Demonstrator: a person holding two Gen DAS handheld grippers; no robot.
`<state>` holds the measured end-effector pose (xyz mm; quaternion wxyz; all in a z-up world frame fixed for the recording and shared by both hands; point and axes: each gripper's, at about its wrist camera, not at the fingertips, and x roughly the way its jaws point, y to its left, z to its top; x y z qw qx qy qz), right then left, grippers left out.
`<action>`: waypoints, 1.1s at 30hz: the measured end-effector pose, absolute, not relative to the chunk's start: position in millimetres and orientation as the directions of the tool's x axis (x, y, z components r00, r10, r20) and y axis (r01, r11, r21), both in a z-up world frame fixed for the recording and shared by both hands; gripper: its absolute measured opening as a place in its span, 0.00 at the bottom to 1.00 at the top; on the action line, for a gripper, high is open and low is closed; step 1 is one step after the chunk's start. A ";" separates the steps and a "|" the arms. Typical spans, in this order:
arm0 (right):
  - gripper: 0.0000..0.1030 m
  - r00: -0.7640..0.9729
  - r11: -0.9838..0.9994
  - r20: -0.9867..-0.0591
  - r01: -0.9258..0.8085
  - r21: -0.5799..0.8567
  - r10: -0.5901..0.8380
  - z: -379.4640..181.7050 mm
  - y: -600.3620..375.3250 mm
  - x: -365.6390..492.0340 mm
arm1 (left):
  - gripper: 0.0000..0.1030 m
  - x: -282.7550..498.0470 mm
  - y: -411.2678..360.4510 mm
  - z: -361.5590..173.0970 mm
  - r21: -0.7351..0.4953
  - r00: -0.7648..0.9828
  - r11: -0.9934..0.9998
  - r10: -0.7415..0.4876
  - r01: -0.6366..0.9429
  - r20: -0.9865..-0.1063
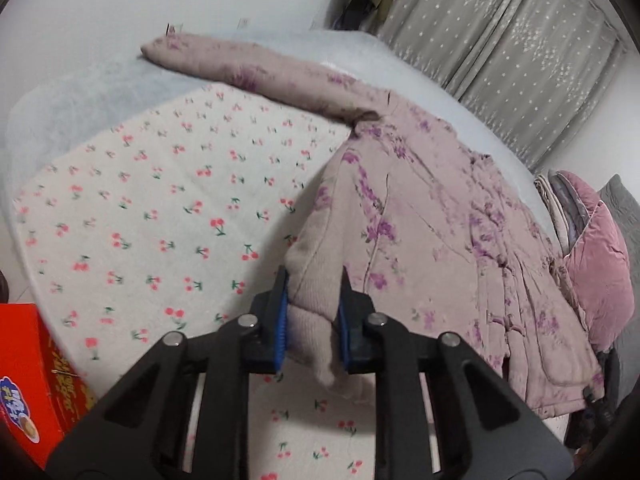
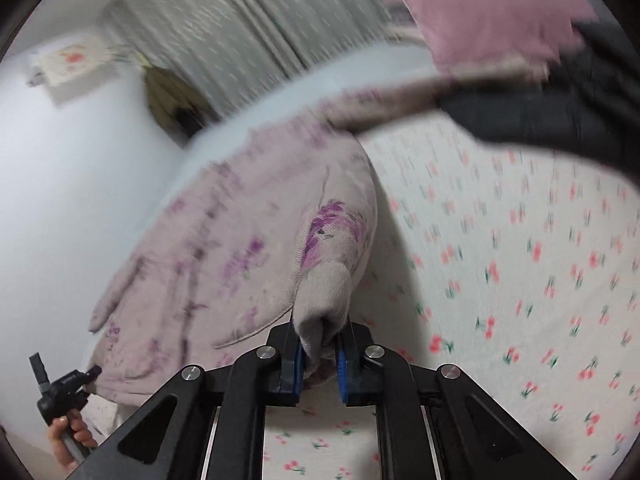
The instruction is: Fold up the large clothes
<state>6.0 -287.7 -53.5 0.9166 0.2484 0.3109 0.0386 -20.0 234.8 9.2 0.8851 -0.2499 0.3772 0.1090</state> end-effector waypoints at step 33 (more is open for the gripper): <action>0.88 0.776 0.839 -0.627 0.295 0.457 0.068 -69.2 -362.1 31.4 | 0.77 137.9 71.9 37.7 -0.299 0.604 0.941 -0.148 -0.157 -0.783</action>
